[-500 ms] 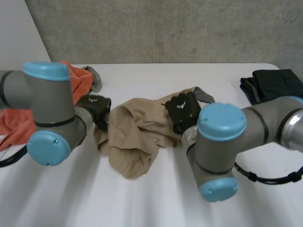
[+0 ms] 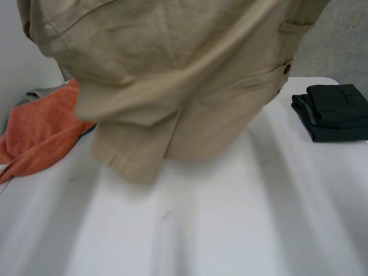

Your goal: Fold the laundry.

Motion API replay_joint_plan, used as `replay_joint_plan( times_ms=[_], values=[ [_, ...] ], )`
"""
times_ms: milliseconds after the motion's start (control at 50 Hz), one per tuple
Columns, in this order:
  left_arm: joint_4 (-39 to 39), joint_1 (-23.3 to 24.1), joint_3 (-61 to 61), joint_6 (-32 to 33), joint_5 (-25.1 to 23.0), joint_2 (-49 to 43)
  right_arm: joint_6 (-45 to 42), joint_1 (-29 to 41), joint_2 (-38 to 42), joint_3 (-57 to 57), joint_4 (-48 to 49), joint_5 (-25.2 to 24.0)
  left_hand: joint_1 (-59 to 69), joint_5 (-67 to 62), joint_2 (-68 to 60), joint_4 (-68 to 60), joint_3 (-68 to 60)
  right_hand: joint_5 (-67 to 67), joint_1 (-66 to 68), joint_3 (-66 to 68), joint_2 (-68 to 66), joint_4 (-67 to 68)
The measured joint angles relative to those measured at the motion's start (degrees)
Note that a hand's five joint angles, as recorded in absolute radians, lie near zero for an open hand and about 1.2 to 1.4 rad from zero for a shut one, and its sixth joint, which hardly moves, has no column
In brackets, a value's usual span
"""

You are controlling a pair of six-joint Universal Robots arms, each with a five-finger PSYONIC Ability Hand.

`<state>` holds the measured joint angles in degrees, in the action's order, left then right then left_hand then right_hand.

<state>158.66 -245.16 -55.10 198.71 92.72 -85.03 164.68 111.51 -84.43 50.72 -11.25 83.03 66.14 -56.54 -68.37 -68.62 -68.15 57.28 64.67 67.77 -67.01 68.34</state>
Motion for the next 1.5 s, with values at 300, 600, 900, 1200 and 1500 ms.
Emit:
replay_joint_plan(
  times_ms=[300,600,900,1200,1500],
  values=[
    [2.32,-4.11,15.49,-0.41,-1.22,-27.21,8.8,-0.16,16.82,-0.51,6.69,1.12,0.0,0.0,-0.1,-0.02,-0.15,0.0,0.0,0.0,0.0,0.01],
    [9.5,-7.77,40.92,2.13,6.6,-62.02,6.03,5.75,40.85,-3.23,43.13,10.31,-55.32,52.82,55.27,55.73,54.88,-55.02,-52.63,-55.97,55.29,-56.12],
    [10.32,-5.7,17.55,1.56,10.12,-43.22,1.71,1.29,31.0,-1.47,22.42,6.26,-55.35,54.14,57.17,57.41,56.37,-55.02,-52.68,-56.16,55.43,-56.7],
    [2.92,4.9,-24.43,-1.05,0.13,-19.56,-15.32,-5.86,22.81,13.92,-6.95,-10.26,-27.3,29.4,30.99,31.14,30.87,-44.09,-41.42,-44.82,44.52,-45.66],
    [3.2,13.71,-38.73,-9.4,-2.17,-22.64,-28.45,-8.25,31.94,21.94,-1.34,-23.3,-36.56,36.7,38.07,38.7,37.84,-33.24,-30.76,-33.52,33.01,-34.26]
  ],
)
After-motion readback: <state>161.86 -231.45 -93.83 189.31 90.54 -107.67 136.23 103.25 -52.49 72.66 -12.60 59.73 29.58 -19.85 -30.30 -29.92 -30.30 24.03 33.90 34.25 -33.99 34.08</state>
